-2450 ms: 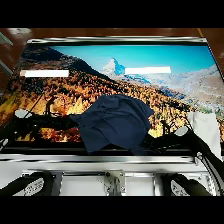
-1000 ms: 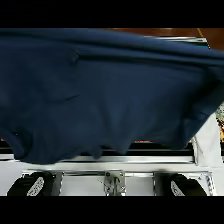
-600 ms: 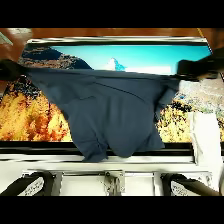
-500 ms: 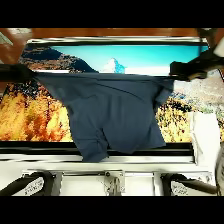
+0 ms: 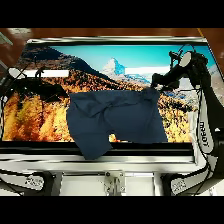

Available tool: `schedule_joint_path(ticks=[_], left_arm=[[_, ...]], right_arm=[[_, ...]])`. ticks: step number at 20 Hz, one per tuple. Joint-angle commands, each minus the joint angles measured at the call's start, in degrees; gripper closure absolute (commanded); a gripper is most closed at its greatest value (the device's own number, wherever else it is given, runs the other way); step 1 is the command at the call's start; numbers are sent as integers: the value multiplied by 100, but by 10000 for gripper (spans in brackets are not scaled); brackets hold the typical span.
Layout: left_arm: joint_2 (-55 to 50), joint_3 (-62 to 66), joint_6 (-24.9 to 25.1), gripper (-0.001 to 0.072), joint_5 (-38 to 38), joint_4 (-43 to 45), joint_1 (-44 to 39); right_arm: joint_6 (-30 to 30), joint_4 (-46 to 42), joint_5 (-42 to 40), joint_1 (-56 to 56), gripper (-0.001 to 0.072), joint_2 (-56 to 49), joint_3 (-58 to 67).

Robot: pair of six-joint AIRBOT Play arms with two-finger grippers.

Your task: Fold the shirts.

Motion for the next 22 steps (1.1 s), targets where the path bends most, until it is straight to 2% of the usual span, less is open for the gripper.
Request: schedule_joint_path(ticks=[1, 2, 4, 6, 7, 10, 12, 16, 17, 19, 20, 22], left_arm=[[-92, -11, 17, 126, -1045, 348, 291], [-2, -105, 28, 125, -1309, 487, 431], [372, -813, 208, 121, -1248, 472, 643], [752, -1943, 391, 96, -804, 273, 688], [876, -2542, 632, 36, -540, -35, 684], [931, -3770, 1054, 37, 155, -859, 654], [925, -4131, 1119, 51, 616, -1016, 560], [844, -4181, 1102, 58, 866, -1226, 114], [824, -4181, 1012, 146, 984, -1272, -26], [822, -4177, 905, 475, 1062, -1335, -234], [826, -4175, 905, 590, 1040, -1335, -273], [855, -4166, 988, 663, 920, -1333, -267]], right_arm=[[-540, -1106, 1482, -337, 83, 186, 144], [-616, -1427, 2011, -575, 83, 321, 103], [-710, -1158, 2164, -1167, 83, 798, -514], [-649, -498, 1508, -1821, 83, 1519, -1882], [-664, -162, 1198, -2092, 82, 1810, -2570], [-968, 852, 527, -2739, 81, 2326, -4186], [-1106, 1150, 354, -2896, 82, 2393, -4634], [-1187, 1141, 179, -2894, 81, 2389, -4754], [-1193, 1132, 122, -2894, 82, 2389, -4754], [-1307, 881, 153, -2894, 79, 2387, -4760], [-1320, 592, 219, -2894, 79, 2387, -4776], [-1318, 358, 234, -2894, 80, 2380, -5014]])
